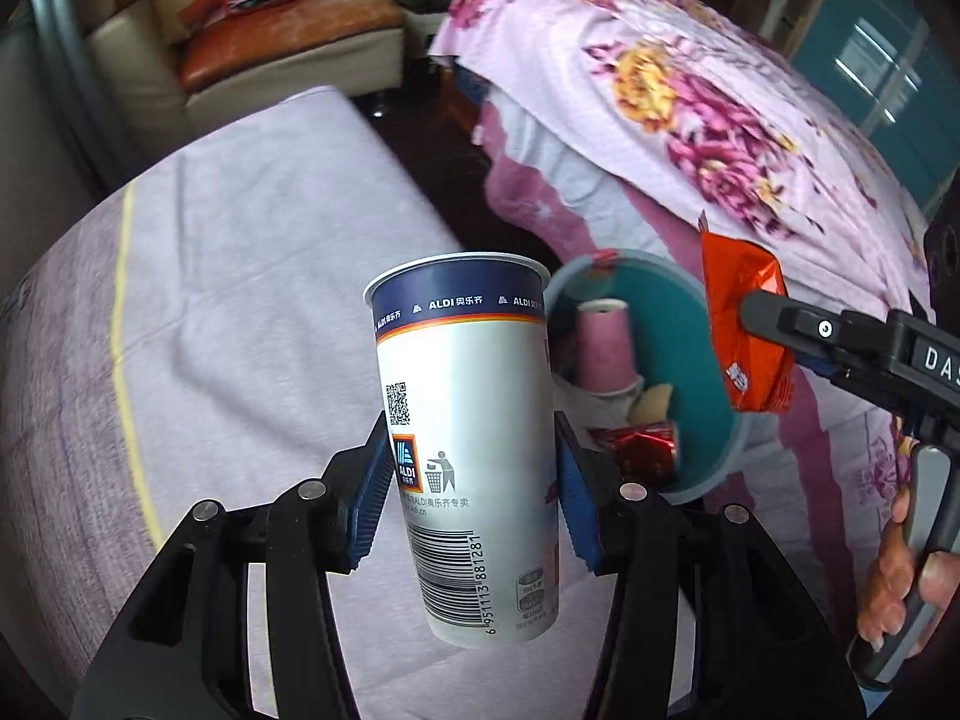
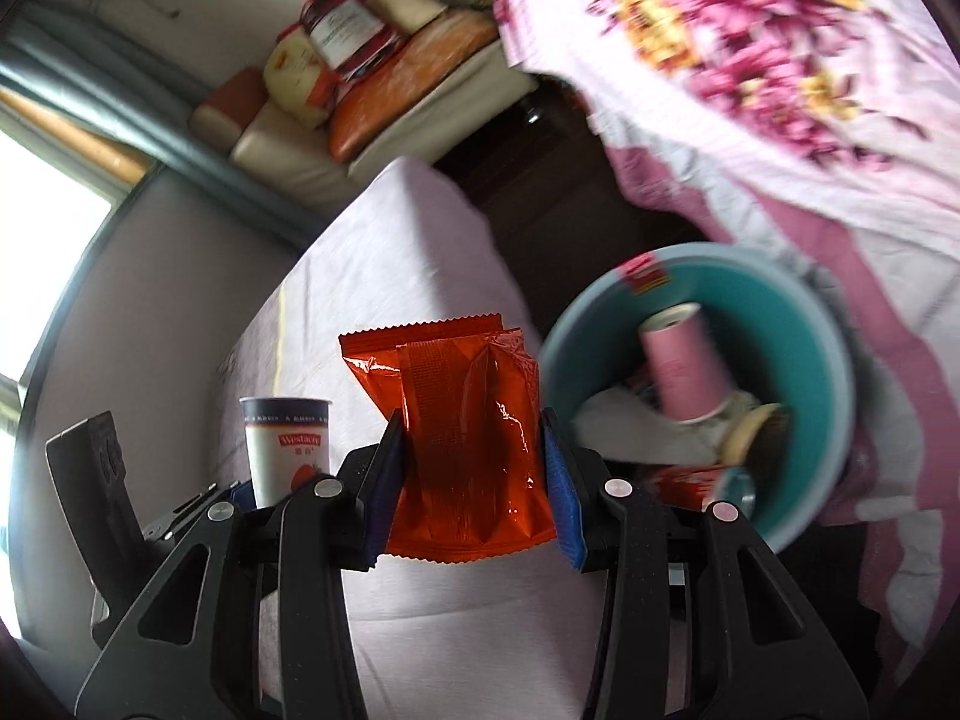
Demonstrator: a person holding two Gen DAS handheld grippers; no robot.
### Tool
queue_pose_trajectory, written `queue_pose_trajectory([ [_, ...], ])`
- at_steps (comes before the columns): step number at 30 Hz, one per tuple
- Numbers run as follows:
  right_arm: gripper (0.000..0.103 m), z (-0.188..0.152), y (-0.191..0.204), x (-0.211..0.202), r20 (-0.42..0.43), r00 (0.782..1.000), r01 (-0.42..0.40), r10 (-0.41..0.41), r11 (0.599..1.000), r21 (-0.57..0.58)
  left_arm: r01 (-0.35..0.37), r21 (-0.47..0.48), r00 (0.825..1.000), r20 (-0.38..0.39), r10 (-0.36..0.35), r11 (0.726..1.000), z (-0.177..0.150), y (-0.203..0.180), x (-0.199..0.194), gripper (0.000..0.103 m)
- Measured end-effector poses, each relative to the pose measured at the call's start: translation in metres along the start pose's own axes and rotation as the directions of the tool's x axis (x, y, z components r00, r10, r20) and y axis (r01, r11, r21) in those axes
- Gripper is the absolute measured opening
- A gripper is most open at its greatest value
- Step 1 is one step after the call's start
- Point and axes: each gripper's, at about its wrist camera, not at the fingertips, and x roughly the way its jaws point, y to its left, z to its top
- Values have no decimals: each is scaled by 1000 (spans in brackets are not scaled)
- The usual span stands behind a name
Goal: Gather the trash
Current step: 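Lift and carry the white cup and red packet in both tools over the bin, then open the left tool dropping the white cup while the right tool drops the packet into the bin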
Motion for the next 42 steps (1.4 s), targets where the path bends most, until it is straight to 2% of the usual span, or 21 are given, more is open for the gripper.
queue_pose_trajectory([
  [7,41,5,-39,-27,63,996,64,-67,997,48,24,82,999,-31,-21,996,8,-49,21,52],
  [19,41,11,-80,-37,69,992,98,-105,990,100,47,137,997,-74,-37,989,19,-76,48,52],
  [24,41,12,-88,-36,62,991,110,-118,987,115,50,152,996,-78,-39,987,24,-81,53,52],
  [25,41,13,-90,-35,60,991,113,-120,987,118,50,153,996,-77,-38,987,24,-80,53,57],
  [27,41,14,-93,-34,53,991,118,-125,986,121,38,150,997,-68,-28,988,24,-78,52,78],
  [42,41,17,-76,-12,18,988,149,-151,984,96,43,56,996,-86,-38,998,18,-44,48,80],
])
